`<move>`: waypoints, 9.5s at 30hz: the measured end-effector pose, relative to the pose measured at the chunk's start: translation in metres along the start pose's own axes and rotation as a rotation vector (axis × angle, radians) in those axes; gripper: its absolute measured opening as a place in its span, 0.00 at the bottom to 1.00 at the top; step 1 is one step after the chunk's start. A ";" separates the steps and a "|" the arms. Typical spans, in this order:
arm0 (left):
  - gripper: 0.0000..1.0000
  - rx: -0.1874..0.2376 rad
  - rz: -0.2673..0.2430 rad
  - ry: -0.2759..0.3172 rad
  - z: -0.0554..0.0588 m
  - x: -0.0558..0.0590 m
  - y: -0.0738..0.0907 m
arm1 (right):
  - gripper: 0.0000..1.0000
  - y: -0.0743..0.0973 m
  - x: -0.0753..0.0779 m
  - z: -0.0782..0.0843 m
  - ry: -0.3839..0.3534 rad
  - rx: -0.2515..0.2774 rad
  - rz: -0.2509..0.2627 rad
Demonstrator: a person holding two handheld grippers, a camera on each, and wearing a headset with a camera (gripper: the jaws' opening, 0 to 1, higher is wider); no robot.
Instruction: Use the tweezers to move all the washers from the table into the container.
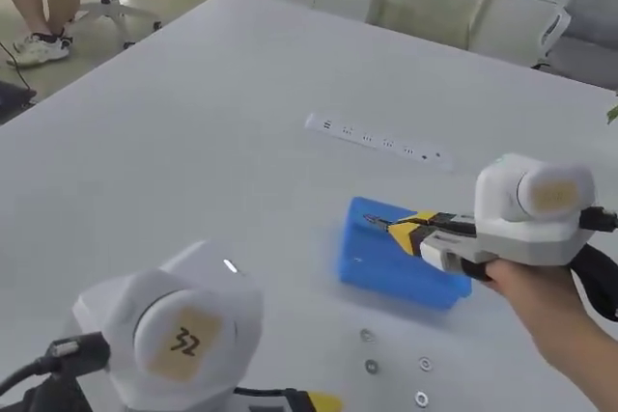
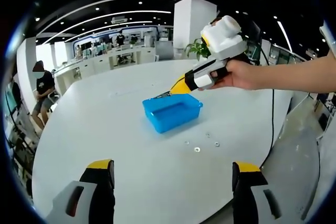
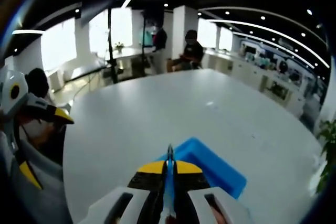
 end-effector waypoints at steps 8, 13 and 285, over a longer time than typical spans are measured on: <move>0.94 -0.004 0.011 -0.026 -0.001 0.005 0.000 | 0.01 0.020 -0.015 0.008 -0.008 -0.039 -0.036; 0.94 0.000 0.020 -0.032 -0.003 0.008 0.000 | 0.01 0.032 -0.031 0.021 0.049 -0.106 -0.076; 0.79 -0.087 0.002 -0.121 0.024 0.001 0.000 | 0.02 0.008 -0.071 0.088 -0.088 -0.103 0.023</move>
Point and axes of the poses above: the centre of the closed fingertips' face, and the gripper's own axes: y roughly backward along the fingers, x roughly to its right, z roughly out of its underside, the point moved 2 cm from there along y, roughly backward along the fingers, and after that the axes turned 2 degrees about x, right-handed, at the moved point
